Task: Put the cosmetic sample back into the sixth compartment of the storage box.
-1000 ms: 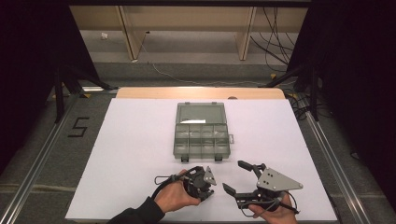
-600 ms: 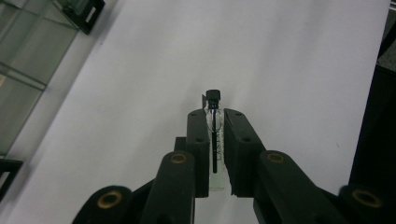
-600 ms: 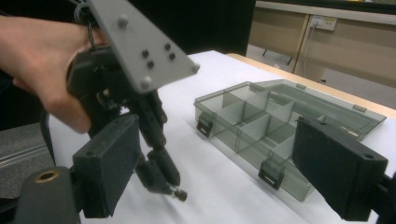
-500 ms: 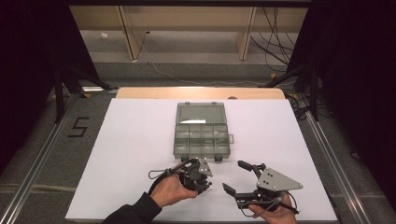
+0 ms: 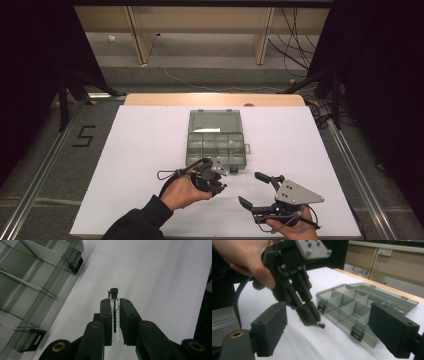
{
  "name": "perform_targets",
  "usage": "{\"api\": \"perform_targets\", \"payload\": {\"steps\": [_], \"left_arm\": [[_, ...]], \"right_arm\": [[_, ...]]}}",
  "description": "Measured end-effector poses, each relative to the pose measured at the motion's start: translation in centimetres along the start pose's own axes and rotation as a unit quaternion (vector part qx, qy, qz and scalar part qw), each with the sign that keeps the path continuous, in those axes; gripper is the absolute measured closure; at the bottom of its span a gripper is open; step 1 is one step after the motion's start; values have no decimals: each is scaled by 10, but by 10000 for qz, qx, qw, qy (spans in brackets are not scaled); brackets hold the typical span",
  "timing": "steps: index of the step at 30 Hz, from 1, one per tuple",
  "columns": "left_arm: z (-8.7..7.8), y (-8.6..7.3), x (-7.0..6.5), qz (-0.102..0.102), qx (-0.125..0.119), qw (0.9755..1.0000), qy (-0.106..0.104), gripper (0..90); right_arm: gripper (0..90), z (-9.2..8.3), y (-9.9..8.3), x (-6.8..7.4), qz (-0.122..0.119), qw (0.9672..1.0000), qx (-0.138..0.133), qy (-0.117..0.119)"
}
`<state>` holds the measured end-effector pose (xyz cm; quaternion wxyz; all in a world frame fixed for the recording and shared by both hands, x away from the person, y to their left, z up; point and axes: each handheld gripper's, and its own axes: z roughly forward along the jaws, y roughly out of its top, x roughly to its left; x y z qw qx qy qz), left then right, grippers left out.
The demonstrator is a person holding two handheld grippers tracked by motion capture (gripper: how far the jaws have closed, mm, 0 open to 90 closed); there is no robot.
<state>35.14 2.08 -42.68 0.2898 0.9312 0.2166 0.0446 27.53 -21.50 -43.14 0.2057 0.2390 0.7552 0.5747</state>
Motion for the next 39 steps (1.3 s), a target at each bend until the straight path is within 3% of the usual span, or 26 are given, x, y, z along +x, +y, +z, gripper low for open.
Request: {"api": "perform_targets", "payload": {"steps": [3,8,11,19,30,39], "left_arm": [[-2,3,3,39,46,10000,43,804],[-8,11,10,-85,-14,9999,86,804],[-8,12,12,-19,9,10000,94,805],[-9,19,23,-216,-45,9997,84,804],[-14,31,34,-212,-10,9996,212,805],[-11,40,47,-490,-42,9985,233,805]], "right_arm": [[165,0,0,0,23,10000,13,7],[165,0,0,1,33,10000,26,-32],[165,-1,0,1,28,10000,24,-32],[165,-1,0,0,26,10000,24,-28],[166,-1,0,1,37,10000,13,-22],[165,-1,0,1,29,10000,15,-27]]}}
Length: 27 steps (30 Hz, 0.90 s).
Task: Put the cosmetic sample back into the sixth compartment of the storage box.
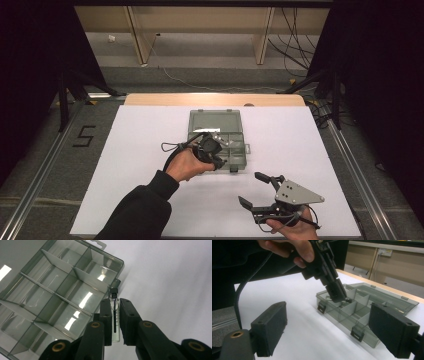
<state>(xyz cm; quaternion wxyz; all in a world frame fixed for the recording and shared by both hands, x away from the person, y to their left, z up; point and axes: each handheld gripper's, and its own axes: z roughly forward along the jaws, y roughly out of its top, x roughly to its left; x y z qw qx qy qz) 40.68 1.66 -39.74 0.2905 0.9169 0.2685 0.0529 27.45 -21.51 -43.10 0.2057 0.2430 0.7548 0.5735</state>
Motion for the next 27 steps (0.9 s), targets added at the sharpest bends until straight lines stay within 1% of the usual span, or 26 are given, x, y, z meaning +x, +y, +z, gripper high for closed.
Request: {"api": "perform_targets", "payload": {"steps": [1,2,4,6,9,11,12,15,18,19,20,21,22,23,25,26,27], "left_arm": [[0,0,0,0,0,10000,0,805],[2,2,2,-84,9,10000,33,804],[2,4,4,-71,28,10000,28,805],[4,7,9,-179,22,9998,42,805],[7,9,12,-176,23,9998,74,805],[9,11,16,-235,77,9997,66,805],[9,11,16,-235,77,9997,66,805],[11,14,21,-304,70,9994,125,805],[13,16,22,-331,95,9992,177,805],[15,17,23,-388,119,9990,165,805],[15,17,23,-388,119,9990,165,804],[18,18,24,-408,106,9990,173,804],[19,19,25,-398,129,9990,174,805],[20,19,25,-434,120,9989,159,805],[21,20,26,-439,125,9988,165,805],[23,20,26,-476,108,9987,160,805],[24,21,27,-520,107,9985,145,805]], "right_arm": [[165,0,0,0,0,10000,0,0],[165,0,0,0,1,10000,1,3],[165,0,0,0,3,10000,2,4],[165,0,0,0,1,10000,-1,3],[165,0,0,0,-29,10000,8,12],[165,0,0,-1,-25,10000,3,12],[165,0,0,-1,-25,10000,3,12],[165,0,0,-1,-28,10000,11,16],[165,0,0,0,3,10000,-8,9],[165,-3,1,-1,-6,9999,129,0],[165,-3,1,-1,-6,9999,129,0],[165,-1,0,-1,3,10000,27,20],[165,-1,0,-1,-30,10000,53,12],[165,0,0,-1,-26,10000,1,16],[165,0,0,-1,-24,10000,3,18],[165,-2,1,-1,0,10000,72,9],[165,-1,0,-1,4,10000,19,50]]}}
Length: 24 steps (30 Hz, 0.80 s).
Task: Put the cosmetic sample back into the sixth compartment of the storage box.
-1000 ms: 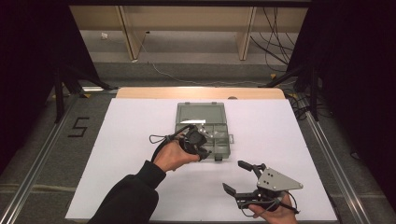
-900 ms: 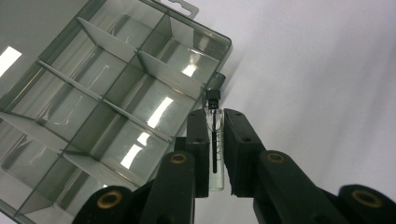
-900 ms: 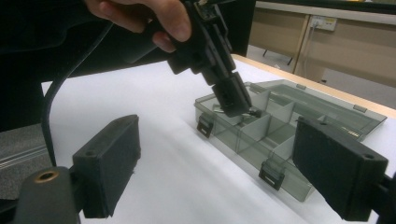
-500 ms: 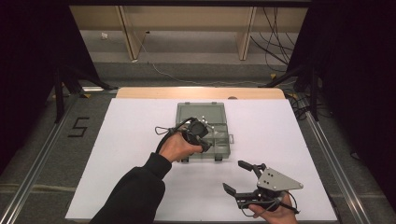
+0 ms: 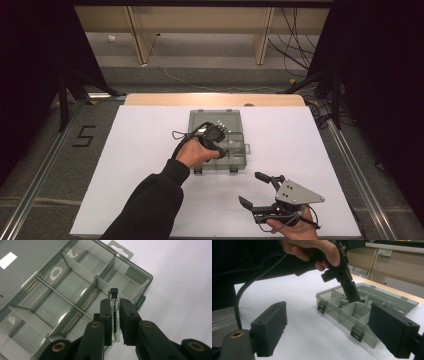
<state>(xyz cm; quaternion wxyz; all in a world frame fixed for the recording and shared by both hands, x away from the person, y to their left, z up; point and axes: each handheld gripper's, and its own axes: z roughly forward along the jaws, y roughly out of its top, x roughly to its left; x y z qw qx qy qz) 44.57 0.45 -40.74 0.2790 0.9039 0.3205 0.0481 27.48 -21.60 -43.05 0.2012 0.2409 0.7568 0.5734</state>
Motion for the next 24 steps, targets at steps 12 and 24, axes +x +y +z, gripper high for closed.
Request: {"api": "perform_targets", "payload": {"steps": [12,24], "left_arm": [[9,5,3,-141,71,9999,18,805],[13,6,8,-175,126,9998,33,805]], "right_arm": [[165,0,0,0,-2,10000,-6,-7],[165,0,0,0,13,10000,-16,-1]]}}
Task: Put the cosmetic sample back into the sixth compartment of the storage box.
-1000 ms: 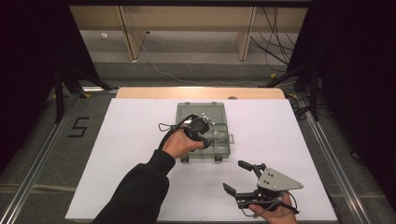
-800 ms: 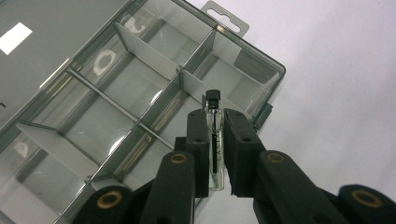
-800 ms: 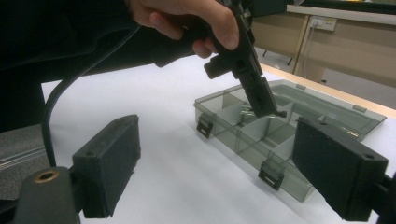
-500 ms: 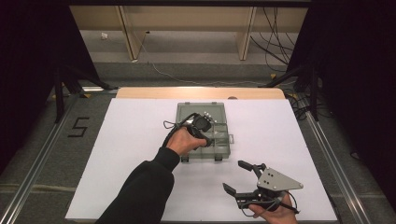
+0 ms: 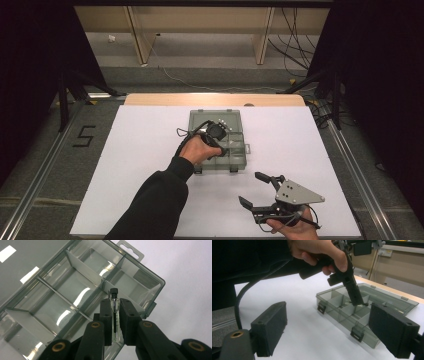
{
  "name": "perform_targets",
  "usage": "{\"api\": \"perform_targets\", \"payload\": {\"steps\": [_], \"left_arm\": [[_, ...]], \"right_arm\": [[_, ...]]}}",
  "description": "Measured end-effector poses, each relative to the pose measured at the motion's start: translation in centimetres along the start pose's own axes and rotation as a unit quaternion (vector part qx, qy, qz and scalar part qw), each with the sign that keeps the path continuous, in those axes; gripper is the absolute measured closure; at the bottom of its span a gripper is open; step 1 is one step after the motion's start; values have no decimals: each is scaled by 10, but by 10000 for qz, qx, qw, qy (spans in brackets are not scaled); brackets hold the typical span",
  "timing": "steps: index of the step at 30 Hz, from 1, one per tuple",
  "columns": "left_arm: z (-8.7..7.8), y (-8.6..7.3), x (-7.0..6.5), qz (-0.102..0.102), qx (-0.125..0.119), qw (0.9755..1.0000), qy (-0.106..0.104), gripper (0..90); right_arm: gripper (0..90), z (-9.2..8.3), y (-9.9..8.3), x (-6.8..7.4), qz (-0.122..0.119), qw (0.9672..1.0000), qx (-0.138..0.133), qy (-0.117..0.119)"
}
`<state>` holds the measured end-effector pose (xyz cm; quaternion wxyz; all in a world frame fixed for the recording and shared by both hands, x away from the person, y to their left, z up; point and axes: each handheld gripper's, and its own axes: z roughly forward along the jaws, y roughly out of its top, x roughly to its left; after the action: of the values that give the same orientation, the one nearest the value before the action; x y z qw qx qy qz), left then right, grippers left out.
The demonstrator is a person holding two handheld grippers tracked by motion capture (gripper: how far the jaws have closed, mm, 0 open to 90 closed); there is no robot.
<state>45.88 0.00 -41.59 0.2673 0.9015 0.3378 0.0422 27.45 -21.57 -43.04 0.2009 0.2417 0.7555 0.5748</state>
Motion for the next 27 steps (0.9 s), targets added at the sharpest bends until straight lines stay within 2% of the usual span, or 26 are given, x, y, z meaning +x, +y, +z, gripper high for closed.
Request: {"api": "perform_targets", "payload": {"steps": [10,11,14,15,16,22,23,24,25,26,27], "left_arm": [[-2,-1,4,-21,2,10000,34,804],[-3,-1,6,39,62,10000,66,805],[-5,-3,8,-14,112,9999,117,805],[-6,-4,10,55,145,9998,140,805],[-7,-5,11,-12,107,9998,169,805],[-11,-10,15,-100,112,9997,205,805],[-11,-11,16,-104,146,9996,216,805],[-12,-12,19,-6,208,9996,211,805],[-12,-12,19,-6,208,9996,211,804],[-11,-14,19,-122,176,9995,221,804],[-11,-14,19,-122,176,9995,221,805]], "right_arm": [[165,0,0,0,-1,10000,11,-3],[165,0,0,0,1,10000,-24,-34],[165,0,0,0,-9,10000,5,-9],[165,0,0,0,-8,10000,4,-8],[165,0,0,0,-6,10000,-23,-20],[165,0,0,0,4,10000,-24,-31],[165,-2,1,0,-27,9999,129,-42],[165,1,0,0,-33,10000,-26,-48],[165,0,0,0,-17,10000,-16,-38],[165,0,0,0,-13,10000,-14,-38],[165,0,0,0,-14,10000,-11,-31]]}}
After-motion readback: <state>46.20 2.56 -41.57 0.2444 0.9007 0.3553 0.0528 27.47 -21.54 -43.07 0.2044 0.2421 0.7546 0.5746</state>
